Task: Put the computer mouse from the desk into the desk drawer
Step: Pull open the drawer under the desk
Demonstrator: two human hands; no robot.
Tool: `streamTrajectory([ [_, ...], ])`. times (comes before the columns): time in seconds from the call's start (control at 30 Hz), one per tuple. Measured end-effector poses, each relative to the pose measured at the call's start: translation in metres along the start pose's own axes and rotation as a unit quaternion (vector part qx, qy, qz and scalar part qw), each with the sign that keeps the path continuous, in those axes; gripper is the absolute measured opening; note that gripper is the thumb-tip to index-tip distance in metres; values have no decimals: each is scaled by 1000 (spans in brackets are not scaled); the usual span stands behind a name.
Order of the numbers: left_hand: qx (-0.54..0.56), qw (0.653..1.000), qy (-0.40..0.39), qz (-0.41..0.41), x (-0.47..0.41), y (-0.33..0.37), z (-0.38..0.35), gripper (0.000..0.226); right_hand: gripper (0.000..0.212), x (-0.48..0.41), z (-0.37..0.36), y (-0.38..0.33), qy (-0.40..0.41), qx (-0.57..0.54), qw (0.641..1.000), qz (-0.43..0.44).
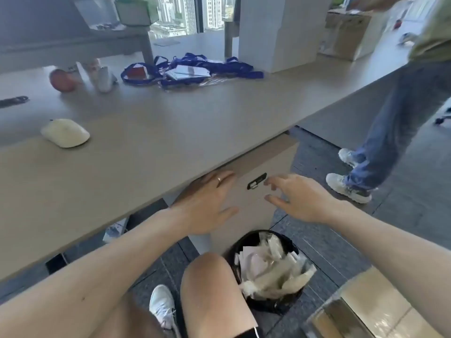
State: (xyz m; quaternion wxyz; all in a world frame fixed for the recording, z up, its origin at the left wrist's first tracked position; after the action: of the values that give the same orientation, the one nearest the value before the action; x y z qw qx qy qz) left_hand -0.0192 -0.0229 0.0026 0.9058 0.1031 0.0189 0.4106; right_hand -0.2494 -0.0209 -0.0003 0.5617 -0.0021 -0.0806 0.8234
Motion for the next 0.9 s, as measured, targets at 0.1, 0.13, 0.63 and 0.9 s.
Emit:
streamTrajectory([
  [0.1,30,999,-3,44,-6,-13,-9,74,37,-20,-18,-2,6,-20,1000,-16],
  [0.13,18,998,-7,51,-6,-14,-14,72,34,-24,-28,-5,-4,-33,999,-26],
  [0.63,-34,996,34,69,-11,-14,-27,67,29,-66,-74,3,0,-569,790,-228],
  [0.9,-69,991,50,105,-6,8,-23,85,30,-59,-80,-3,31,-677,704,-212],
])
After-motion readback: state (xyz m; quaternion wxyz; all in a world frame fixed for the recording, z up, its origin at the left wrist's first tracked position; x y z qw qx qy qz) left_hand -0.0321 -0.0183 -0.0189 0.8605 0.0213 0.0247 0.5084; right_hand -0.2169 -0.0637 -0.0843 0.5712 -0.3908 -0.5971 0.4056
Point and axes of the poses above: each hand's wrist, its own x-axis away from the middle knuckle, its own z-axis out of the back of the hand, y = z × x, the point moved 3 cm from there along -x, towards the middle knuckle, and after that the axes turned 8 degrees about -y, right-handed, at the moved point
